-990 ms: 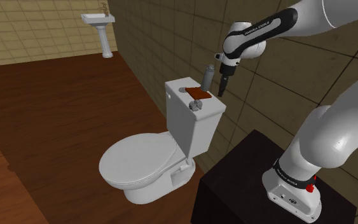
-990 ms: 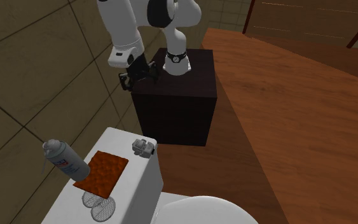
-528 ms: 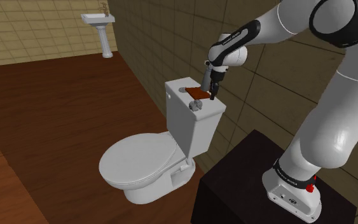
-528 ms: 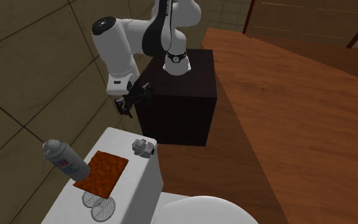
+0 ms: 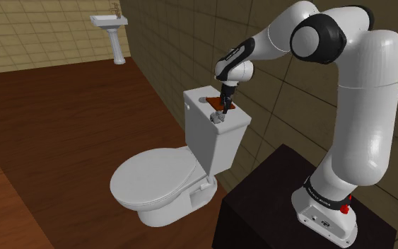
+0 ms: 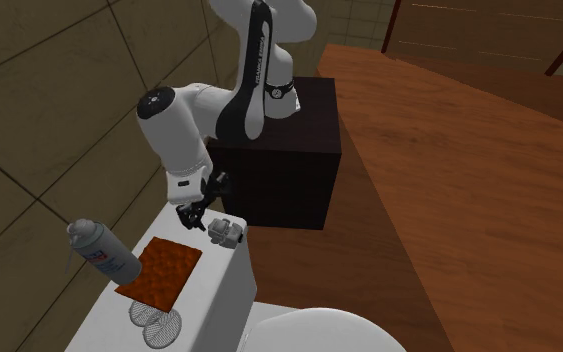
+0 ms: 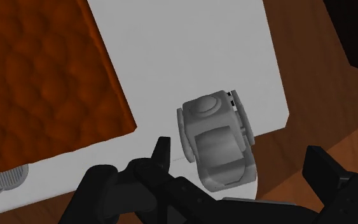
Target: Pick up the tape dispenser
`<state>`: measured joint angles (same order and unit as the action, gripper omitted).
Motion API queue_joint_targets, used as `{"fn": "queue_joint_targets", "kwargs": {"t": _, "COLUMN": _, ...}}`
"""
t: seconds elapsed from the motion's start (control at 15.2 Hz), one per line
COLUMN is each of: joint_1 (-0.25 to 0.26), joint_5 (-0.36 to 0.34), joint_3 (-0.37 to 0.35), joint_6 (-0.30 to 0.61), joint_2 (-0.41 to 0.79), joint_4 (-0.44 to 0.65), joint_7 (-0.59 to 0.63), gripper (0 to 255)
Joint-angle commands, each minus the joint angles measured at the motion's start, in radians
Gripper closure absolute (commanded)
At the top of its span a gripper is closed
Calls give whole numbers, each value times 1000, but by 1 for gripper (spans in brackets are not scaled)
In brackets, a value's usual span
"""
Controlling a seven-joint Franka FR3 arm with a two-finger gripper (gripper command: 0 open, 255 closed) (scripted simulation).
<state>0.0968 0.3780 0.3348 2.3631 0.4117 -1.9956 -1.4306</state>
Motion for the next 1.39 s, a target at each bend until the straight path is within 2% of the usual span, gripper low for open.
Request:
{"fn": "queue_joint_targets", "kwargs": {"t": 0.0, "joint_1": -10, "joint_5": 15, "joint_3": -17, "joint_6": 8, "joint_2": 43, "joint_4": 38, "joint_7": -30, "gripper": 0}}
{"fn": "queue_joint_targets", "kwargs": {"t": 0.59, "joint_1": -29, "joint_5": 59, "joint_3": -45, "joint_6": 76, "joint_2": 118, "joint_4": 40, "joint_7": -67, "gripper": 0}}
{"fn": "queue_joint_targets", "kwargs": {"t": 0.66, "joint_1": -29, "joint_5": 59, "joint_3": -45, "joint_6": 77, "joint_2": 118, "joint_4": 39, "joint_7": -67, "gripper": 255}}
{"fn": "queue_joint_targets", "kwargs": {"t": 1.32, "joint_1": -26, "joint_5": 53, "joint_3": -41, "joint_6": 67, "joint_2": 108, "joint_4": 39, "joint_7": -62, "gripper": 255}}
